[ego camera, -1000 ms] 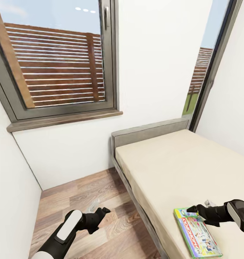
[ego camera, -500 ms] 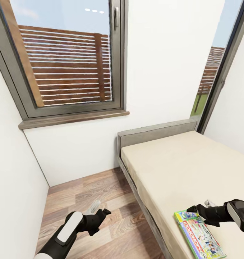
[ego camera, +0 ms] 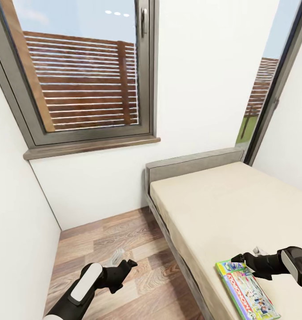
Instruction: Put all the toys in the child's room - the three board games (two on the bed and one on the table), the two jigsaw puzzles on the table, and the tennis ball on the table - inside the toy box on the table in the child's room.
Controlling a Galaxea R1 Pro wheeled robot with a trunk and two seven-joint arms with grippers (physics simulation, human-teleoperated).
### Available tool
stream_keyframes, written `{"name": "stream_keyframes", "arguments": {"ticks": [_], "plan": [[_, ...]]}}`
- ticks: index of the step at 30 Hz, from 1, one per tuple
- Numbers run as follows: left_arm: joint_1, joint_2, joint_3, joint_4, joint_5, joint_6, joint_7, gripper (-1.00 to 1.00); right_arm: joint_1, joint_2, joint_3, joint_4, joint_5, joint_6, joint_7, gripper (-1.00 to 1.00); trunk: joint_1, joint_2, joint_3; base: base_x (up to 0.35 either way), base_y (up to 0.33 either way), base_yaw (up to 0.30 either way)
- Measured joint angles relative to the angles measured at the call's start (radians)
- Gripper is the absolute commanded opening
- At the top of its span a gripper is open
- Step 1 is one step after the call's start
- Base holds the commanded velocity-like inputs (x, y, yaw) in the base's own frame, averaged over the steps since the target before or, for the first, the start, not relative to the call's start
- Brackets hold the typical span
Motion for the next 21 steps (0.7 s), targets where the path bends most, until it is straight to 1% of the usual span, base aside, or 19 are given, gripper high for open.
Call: {"name": "stream_keyframes", "arguments": {"ticks": [5, 9, 21], "plan": [[0.002, 0.000, 0.000, 0.002, 0.000, 0.000, 0.000, 1.00, 0.000, 0.000, 0.000, 0.000, 0.000, 0.000, 0.000, 1.00, 0.000, 0.000, 0.000, 0.000, 0.000, 0.154], [0.003, 0.000, 0.001, 0.005, 0.000, -0.001, 0.000, 1.00, 0.000, 0.000, 0.000, 0.000, 0.000, 0.000, 0.000, 1.00, 0.000, 0.000, 0.000, 0.000, 0.000, 0.220], [0.004, -0.001, 0.000, 0.007, -0.006, -0.003, 0.000, 1.00, -0.001, 0.000, -0.001, 0.000, 0.000, -0.001, -0.001, 1.00, 0.000, 0.000, 0.000, 0.000, 0.000, 0.269]]}}
